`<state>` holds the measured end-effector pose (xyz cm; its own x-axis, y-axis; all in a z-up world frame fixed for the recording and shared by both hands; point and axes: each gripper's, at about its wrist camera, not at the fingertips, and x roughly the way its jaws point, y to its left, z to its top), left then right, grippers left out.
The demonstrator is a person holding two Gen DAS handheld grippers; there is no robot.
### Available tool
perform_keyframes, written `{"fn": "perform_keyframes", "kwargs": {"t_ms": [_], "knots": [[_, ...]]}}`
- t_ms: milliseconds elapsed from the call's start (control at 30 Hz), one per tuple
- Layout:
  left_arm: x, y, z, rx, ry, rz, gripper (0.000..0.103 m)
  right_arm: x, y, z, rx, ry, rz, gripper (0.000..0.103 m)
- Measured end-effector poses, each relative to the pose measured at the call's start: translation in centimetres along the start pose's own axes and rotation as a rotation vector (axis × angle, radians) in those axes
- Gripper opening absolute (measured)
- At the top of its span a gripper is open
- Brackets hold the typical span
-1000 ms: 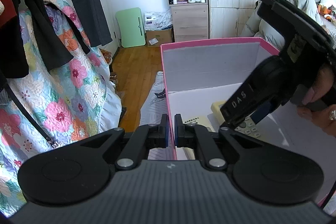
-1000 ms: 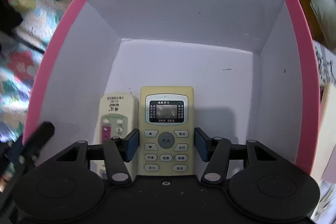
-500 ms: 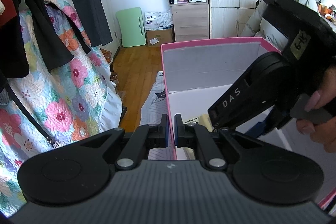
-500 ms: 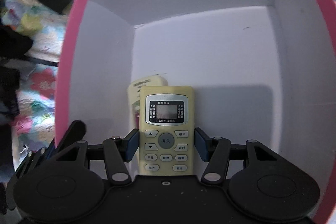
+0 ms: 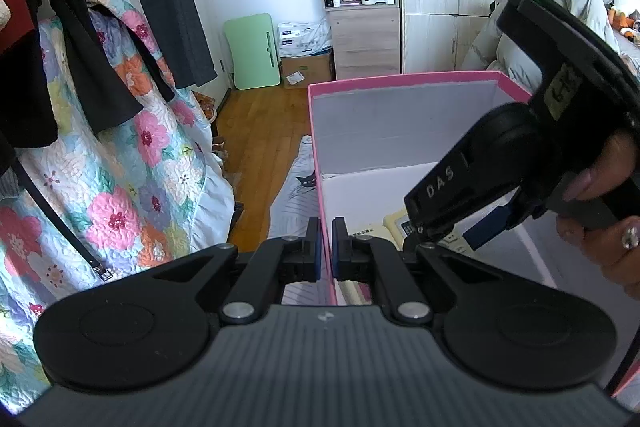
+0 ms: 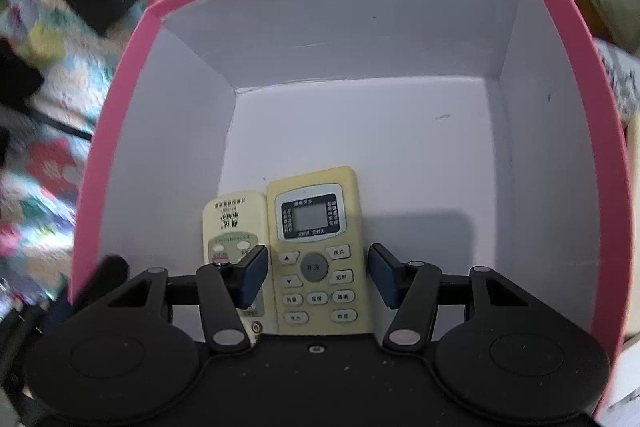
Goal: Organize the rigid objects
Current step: 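Lower the yellow remote into the pink box, open the right gripper, then grasp the small white charger plug with the right gripper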
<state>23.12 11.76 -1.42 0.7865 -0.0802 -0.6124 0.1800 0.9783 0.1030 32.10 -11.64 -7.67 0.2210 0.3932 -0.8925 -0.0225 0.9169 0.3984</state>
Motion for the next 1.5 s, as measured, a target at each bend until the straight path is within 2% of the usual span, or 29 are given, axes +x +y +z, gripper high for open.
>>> {"fn": "perform_keyframes", "kwargs": {"t_ms": [100, 200, 367, 400, 467, 567, 633, 700, 833, 967, 1067, 1167, 1233, 1367, 1433, 1467, 1500], "knots": [[0.0, 0.0, 0.0, 0.001, 0.0, 0.0, 0.004, 0.3, -0.2, -0.2, 0.032, 0.03, 0.034, 0.061], [0.0, 0.0, 0.0, 0.007, 0.001, 0.002, 0.004, -0.7, 0.4, -0.7, -0.019, 0.019, 0.061, 0.061], [0.0, -0.2, -0.1, 0.012, 0.004, 0.007, 0.004, -7.8, 1.8, -3.4, -0.264, -0.156, 0.062, 0.063], [0.0, -0.2, 0.0, 0.014, 0.004, 0.008, 0.004, -9.3, 1.6, -4.3, -0.3, -0.198, 0.055, 0.068], [0.1, -0.3, 0.1, 0.016, 0.008, 0.014, 0.004, -12.3, 0.5, -6.0, -0.353, -0.302, 0.005, 0.069], [0.2, -0.6, 0.3, 0.029, 0.015, 0.025, 0.004, -16.0, -2.3, -8.4, -0.377, -0.395, -0.012, 0.071], [0.3, -1.0, 0.4, 0.046, 0.022, 0.039, 0.004, -17.5, -4.5, -9.8, -0.362, -0.469, -0.047, 0.078], [0.5, -1.2, 0.6, 0.052, 0.026, 0.054, 0.004, -18.3, -6.9, -11.0, -0.352, -0.512, -0.095, 0.079], [0.1, -2.1, 1.3, 0.06, 0.011, 0.105, 0.004, -15.3, -9.9, -13.0, -0.374, -0.49, -0.211, 0.079], [0.2, -2.8, 1.4, 0.089, 0.005, 0.135, 0.004, -11.8, -11.9, -13.9, -0.37, -0.46, -0.22, 0.079], [0.2, -2.4, 1.1, 0.061, 0.018, 0.115, 0.004, -10.4, -12.8, -13.7, -0.378, -0.473, -0.211, 0.077], [0.2, -2.3, 0.7, 0.055, 0.007, 0.113, 0.004, -9.5, -13.7, -13.3, -0.379, -0.439, -0.193, 0.062], [0.1, -2.1, 0.6, 0.038, 0.002, 0.104, 0.004, -8.6, -14.0, -13.0, -0.38, -0.405, -0.228, 0.059], [0.0, -1.8, 0.5, 0.026, -0.005, 0.097, 0.004, -7.3, -13.9, -12.5, -0.41, -0.37, -0.302, 0.058], [0.0, -1.9, 0.5, 0.027, -0.007, 0.097, 0.004, -6.9, -14.1, -12.1, -0.404, -0.37, -0.299, 0.054], [0.1, -1.8, 0.5, 0.024, -0.009, 0.098, 0.004, -7.1, -14.3, -11.9, -0.386, -0.378, -0.284, 0.048], [0.1, -1.7, 0.5, 0.023, -0.01, 0.097, 0.004, -7.3, -14.3, -11.8, -0.363, -0.381, -0.279, 0.048]]}}
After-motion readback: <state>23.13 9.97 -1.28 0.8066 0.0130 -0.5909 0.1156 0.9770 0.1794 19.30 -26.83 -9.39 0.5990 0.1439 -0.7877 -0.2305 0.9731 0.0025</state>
